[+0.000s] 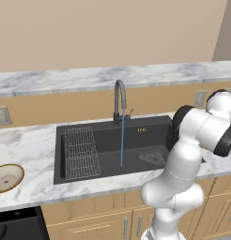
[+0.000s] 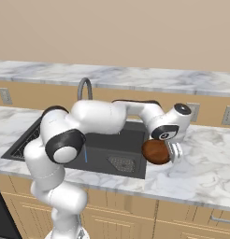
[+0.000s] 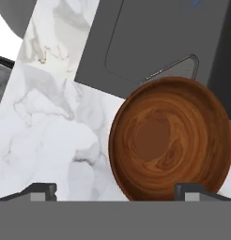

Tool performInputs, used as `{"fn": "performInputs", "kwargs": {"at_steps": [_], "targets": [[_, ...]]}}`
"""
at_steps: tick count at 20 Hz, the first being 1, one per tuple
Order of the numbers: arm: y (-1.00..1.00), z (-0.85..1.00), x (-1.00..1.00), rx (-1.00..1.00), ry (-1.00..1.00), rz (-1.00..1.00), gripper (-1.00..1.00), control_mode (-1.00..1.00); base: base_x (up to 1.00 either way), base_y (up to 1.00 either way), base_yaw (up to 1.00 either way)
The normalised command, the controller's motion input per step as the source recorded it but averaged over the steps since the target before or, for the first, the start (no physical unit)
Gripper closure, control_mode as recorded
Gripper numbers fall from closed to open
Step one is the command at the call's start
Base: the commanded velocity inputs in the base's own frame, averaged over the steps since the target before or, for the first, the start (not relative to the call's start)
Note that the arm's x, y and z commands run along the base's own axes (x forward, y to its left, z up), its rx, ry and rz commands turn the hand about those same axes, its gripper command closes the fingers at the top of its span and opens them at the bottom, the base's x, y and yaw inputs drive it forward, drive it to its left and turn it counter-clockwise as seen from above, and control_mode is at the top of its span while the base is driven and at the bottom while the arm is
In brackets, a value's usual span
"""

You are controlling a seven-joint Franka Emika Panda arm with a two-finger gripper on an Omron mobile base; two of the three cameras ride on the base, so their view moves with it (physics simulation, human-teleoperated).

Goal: Rinse each bowl for a few seconds and place them down in the sink or on the counter.

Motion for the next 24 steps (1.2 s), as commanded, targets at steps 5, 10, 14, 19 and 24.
{"fn": "performInputs", "kwargs": {"at_steps": [5,10,14,19,24], "targets": [[0.12,0.24,-0.26,-0.01,-0.05,0.0,-1.0,-1.0,0.0,0.0,0.0],[0.16,0.22,-0.27,0.0,-0.02,0.01,-1.0,-1.0,0.0,0.0,0.0],[0.16,0.36,-0.18,-0.01,-0.01,0.03,-1.0,-1.0,0.0,0.0,0.0],[0.25,0.4,-0.02,-0.05,-0.01,0.04,-1.0,-1.0,0.0,0.0,0.0],[0.33,0.31,-0.04,-0.05,0.0,0.05,-1.0,-1.0,0.0,0.0,0.0]]}}
